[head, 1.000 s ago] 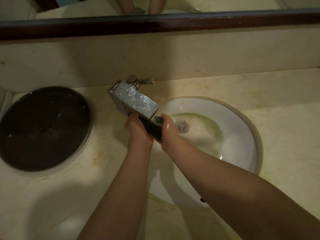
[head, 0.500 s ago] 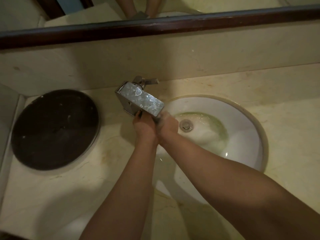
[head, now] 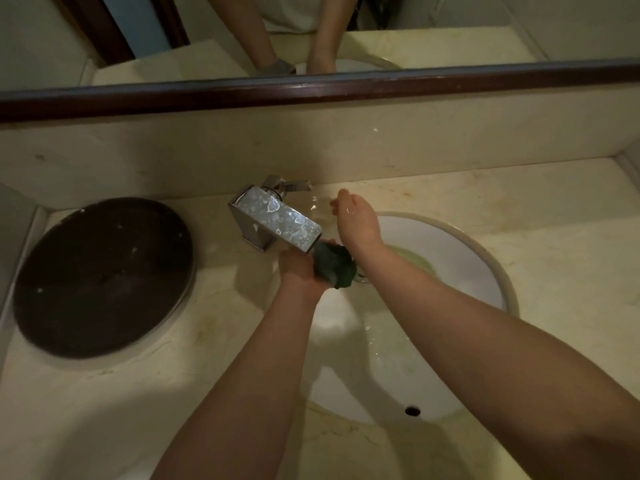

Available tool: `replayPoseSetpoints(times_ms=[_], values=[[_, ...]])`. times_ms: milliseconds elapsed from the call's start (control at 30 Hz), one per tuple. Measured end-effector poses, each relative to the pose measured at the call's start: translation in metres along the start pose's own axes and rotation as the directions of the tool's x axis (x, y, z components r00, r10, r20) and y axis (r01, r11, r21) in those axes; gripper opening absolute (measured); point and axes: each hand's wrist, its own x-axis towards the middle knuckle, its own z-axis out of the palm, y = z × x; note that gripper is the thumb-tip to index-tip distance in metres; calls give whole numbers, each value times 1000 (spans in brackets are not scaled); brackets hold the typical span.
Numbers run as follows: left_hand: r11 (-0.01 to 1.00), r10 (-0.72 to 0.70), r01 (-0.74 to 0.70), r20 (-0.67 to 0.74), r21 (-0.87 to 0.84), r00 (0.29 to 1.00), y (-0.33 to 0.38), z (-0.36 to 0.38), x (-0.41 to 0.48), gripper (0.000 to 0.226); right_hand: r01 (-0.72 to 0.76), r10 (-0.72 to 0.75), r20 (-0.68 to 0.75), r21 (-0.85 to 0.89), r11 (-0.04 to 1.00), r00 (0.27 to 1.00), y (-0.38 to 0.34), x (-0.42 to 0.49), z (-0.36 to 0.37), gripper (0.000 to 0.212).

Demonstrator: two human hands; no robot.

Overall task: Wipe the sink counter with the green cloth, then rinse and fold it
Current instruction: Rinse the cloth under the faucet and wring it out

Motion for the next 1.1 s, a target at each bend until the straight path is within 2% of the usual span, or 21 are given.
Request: replayPoseSetpoints(times_ms=[133, 233, 367, 433, 567, 667, 733, 767, 833, 867, 933, 1033, 1100], values=[[1000, 5, -5, 0, 7, 1000, -2, 3, -8, 30, 152, -162, 86, 110, 982, 983, -31, -1, -5, 36], [1000, 8, -10, 61, 26, 998, 2, 8, -15, 32, 226, -236, 121, 92, 970, 964, -36, -8, -2, 32], [1000, 13, -10, 172, -16, 985, 9, 6, -21, 39, 229, -236, 87, 86, 970, 968, -38, -15, 0, 30], [998, 65, -64, 204, -14, 977, 10, 6, -25, 36, 209, -216, 100, 75, 975, 971, -38, -19, -1, 38], [978, 200, -190, 139, -81, 970, 4, 7, -27, 33, 224, -233, 189, 65, 972, 954, -43, -25, -15, 41], [984, 150, -147, 19, -95, 989, -7, 4, -29, 28, 193, -204, 239, 68, 979, 949, -30, -28, -35, 37], [993, 92, -93, -27, -70, 995, -17, 4, -37, 20, 151, -154, 199, 31, 988, 968, -9, -31, -48, 40], [996, 66, -68, -53, -52, 996, -23, 7, -44, 18, 95, -100, 191, 34, 995, 976, 1, -32, -57, 42], [999, 42, -42, -72, -7, 997, -39, 15, -60, 17, -128, 103, 258, 85, 988, 961, 18, -34, -80, 45], [999, 42, -40, -62, 20, 997, -47, 21, -70, 18, -256, 204, 349, 108, 961, 915, 26, -34, -93, 49], [996, 46, -46, 0, 71, 999, -59, 35, -90, 23, -429, 290, 566, 126, 895, 772, 42, -40, -119, 59], [988, 67, -81, 108, 134, 992, -72, 62, -117, 30, -598, 257, 788, 169, 784, 559, 58, -51, -148, 65], [974, 109, -139, 170, 176, 979, -80, 77, -131, 28, -652, 155, 890, 187, 735, 430, 61, -61, -164, 72]])
